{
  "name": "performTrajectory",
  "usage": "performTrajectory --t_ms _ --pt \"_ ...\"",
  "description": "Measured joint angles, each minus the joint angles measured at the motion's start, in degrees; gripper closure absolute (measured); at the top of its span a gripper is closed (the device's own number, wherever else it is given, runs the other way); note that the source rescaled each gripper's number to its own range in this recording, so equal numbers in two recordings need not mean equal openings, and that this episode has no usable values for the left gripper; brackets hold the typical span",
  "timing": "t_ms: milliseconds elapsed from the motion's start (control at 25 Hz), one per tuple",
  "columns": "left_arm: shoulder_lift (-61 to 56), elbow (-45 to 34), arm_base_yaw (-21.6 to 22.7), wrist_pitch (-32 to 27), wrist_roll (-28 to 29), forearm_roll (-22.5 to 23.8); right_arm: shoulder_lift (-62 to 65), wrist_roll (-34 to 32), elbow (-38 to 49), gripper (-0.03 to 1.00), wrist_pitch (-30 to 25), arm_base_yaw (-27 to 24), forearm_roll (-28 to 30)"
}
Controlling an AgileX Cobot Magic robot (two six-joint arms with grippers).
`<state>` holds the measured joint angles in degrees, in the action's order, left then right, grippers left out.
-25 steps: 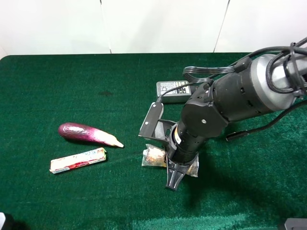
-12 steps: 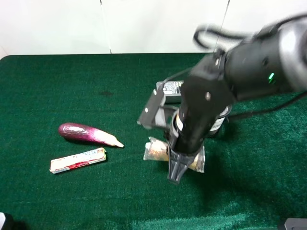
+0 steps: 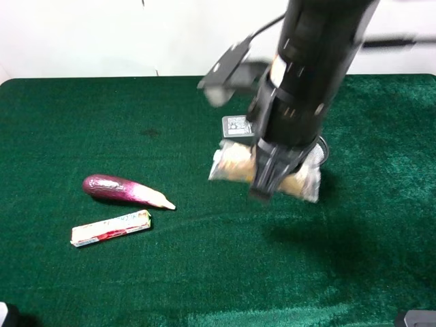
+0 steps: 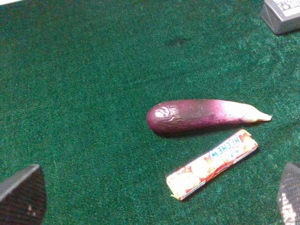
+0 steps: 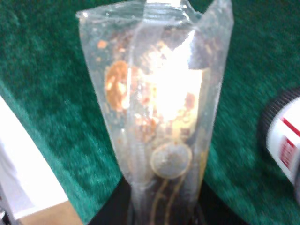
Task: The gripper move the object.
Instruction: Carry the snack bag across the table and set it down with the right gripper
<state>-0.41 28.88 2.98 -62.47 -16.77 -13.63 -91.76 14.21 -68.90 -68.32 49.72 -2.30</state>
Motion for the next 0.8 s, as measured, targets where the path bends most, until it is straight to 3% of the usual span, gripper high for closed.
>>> performTrajectory --t_ms 320,800 --pt "0.0 0.0 0.0 0.0 0.0 0.0 1.1 1.8 -6.4 0.96 -1.3 -11.2 1.7" --pt "0.0 0.0 0.0 0.0 0.0 0.0 -7.0 12.3 -21.2 0.97 -1.7 -28.6 4.1"
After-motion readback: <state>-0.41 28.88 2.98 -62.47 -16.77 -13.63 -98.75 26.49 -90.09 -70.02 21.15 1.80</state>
